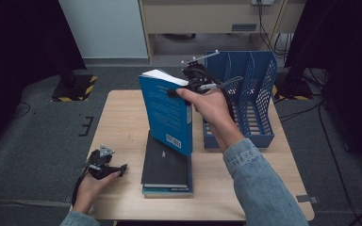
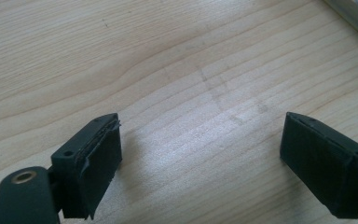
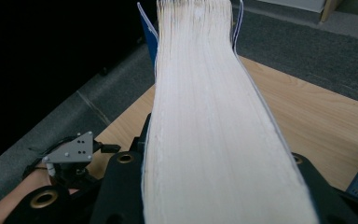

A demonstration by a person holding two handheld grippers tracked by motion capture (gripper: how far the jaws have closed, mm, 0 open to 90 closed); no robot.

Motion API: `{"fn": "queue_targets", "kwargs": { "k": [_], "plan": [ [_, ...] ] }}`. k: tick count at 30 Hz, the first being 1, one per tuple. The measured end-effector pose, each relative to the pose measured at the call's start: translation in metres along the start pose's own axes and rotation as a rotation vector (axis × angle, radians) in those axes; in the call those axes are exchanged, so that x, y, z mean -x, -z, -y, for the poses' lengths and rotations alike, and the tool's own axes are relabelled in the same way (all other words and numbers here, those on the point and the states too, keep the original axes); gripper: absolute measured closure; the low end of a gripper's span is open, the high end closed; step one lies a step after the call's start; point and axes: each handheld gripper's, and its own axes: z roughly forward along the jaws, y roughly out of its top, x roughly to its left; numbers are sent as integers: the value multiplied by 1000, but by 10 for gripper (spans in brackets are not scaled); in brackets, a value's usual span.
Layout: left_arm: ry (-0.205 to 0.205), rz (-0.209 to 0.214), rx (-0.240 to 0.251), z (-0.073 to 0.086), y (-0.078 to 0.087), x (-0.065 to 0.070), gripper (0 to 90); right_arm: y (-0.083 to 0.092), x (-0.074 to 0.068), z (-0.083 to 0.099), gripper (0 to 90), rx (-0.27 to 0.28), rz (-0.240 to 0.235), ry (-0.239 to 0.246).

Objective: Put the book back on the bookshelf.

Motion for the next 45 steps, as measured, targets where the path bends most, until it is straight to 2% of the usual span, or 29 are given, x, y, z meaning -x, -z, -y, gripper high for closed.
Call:
{"fn": "queue_targets", "kwargs": {
  "k": [6,12,16,33,45],
  "plan": [
    [26,11,14,3,-2,-1,66,9,5,-2,605,19,10,-14],
    [23,16,35,6,-4,0,27,19,9,-3,605,32,25,-25],
    [26,17,48,8,-4,0,20,25,13,-3,605,43,28,-38],
    [27,20,48,8,-4,1,17,43,32,3,604,86,72,-102],
    [27,20,50,8,-4,1,16,55,45,12,603,99,80,-134]
  ]
}}
